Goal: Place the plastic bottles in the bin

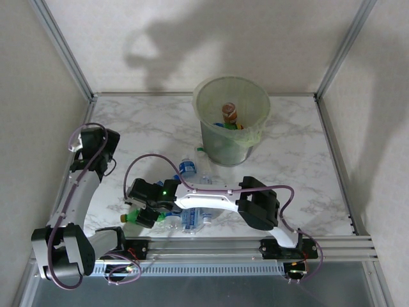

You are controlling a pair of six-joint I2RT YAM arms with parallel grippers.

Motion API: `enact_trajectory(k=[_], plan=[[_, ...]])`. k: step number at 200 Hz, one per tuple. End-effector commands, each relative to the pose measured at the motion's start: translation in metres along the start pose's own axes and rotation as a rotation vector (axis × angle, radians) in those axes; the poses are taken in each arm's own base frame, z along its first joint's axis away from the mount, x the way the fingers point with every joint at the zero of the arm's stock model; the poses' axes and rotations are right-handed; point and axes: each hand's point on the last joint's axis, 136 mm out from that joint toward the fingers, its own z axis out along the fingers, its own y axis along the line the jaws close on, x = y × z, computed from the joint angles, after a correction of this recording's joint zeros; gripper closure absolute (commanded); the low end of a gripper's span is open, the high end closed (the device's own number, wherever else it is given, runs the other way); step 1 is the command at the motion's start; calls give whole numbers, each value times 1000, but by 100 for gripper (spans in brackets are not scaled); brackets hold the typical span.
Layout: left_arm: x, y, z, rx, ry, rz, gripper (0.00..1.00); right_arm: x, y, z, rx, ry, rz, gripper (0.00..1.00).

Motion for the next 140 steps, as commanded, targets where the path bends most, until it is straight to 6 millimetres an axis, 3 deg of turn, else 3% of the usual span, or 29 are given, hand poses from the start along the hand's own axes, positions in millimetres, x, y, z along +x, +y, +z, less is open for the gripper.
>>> enact_trajectory(k=[1, 72, 140], plan=[[-1, -4, 0, 30, 5, 3, 6, 5, 11, 8, -36, 38, -31, 18], [1, -3, 0, 41, 15, -1, 7, 28, 15, 33, -65, 114, -46, 19], [6, 1, 2, 42, 26, -9, 8, 29, -7, 54, -25, 112, -12, 24]])
